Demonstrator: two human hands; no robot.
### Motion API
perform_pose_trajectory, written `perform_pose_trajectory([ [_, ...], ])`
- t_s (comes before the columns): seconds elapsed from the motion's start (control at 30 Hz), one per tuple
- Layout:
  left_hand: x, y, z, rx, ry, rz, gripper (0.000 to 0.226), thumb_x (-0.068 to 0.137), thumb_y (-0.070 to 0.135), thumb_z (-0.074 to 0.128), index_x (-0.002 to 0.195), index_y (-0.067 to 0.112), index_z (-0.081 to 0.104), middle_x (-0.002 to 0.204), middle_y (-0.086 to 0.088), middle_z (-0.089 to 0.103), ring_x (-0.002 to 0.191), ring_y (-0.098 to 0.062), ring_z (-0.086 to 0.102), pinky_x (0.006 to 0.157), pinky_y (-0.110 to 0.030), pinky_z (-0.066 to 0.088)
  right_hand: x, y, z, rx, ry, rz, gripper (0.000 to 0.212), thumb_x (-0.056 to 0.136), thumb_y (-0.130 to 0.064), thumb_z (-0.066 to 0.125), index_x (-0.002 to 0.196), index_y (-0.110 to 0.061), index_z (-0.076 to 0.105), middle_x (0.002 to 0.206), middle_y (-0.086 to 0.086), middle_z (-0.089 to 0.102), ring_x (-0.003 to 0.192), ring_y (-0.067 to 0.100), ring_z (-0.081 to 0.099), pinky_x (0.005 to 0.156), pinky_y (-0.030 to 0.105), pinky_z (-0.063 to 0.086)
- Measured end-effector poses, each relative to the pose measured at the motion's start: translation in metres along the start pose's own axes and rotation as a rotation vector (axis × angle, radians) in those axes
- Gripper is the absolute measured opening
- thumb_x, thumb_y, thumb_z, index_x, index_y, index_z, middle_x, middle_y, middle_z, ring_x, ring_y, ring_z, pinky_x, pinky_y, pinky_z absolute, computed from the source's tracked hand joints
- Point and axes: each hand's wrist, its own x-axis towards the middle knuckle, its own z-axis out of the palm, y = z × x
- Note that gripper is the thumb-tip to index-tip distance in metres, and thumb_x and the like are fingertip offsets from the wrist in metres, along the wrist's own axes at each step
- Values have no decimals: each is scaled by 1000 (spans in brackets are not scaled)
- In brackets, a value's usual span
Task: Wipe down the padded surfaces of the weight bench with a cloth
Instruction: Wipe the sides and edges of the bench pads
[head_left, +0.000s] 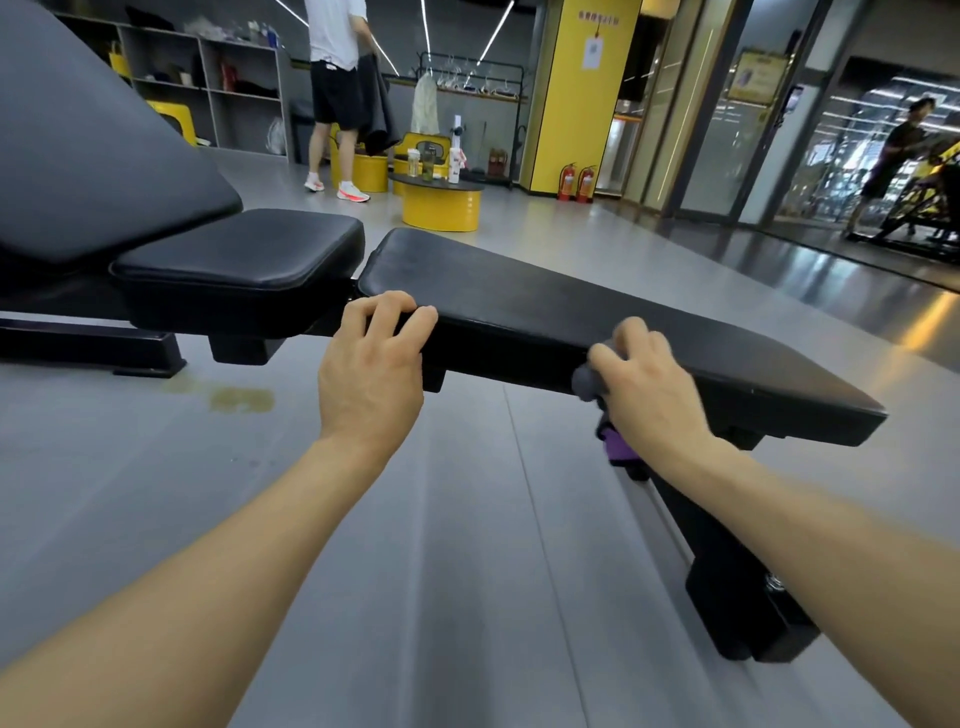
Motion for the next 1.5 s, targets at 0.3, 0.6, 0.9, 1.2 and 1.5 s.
perform_pose_trajectory([
  [0.3,2,4,-1,61,-14,-4,45,60,-7,71,98,14,63,101,-1,58,94,-22,37,49,-25,32,18,-21,9,130,109,-93,31,66,0,71,90,-7,54,100,16,51,78,33,48,39,36,45],
  [0.6,-1,5,-1,28,-26,-24,47,59,-9,70,100,13,63,101,-2,58,96,-23,37,47,-25,34,23,-34,-5,185,99,-14,21,70,4,66,84,-5,53,95,18,49,72,30,45,43,32,39],
  [0.9,-2,8,1,8,-28,-50,45,61,-7,67,101,13,62,103,-2,58,98,-23,37,48,-27,39,11,18,-4,306,39,194,18,85,-16,61,92,-4,49,97,13,45,79,35,49,61,35,38],
  [1.2,-1,6,1,51,-11,-14,47,60,-8,69,101,13,63,103,-4,59,97,-24,38,50,-24,34,46,-66,-9,239,140,6,19,80,-7,63,95,-6,51,97,19,47,70,33,48,49,34,37],
  [1.5,-3,8,7,92,44,37,41,66,-6,62,105,7,61,102,-9,58,96,-26,40,78,-33,46,1,23,-4,253,9,406,16,87,-11,56,98,-4,47,104,17,42,81,39,51,61,35,33],
])
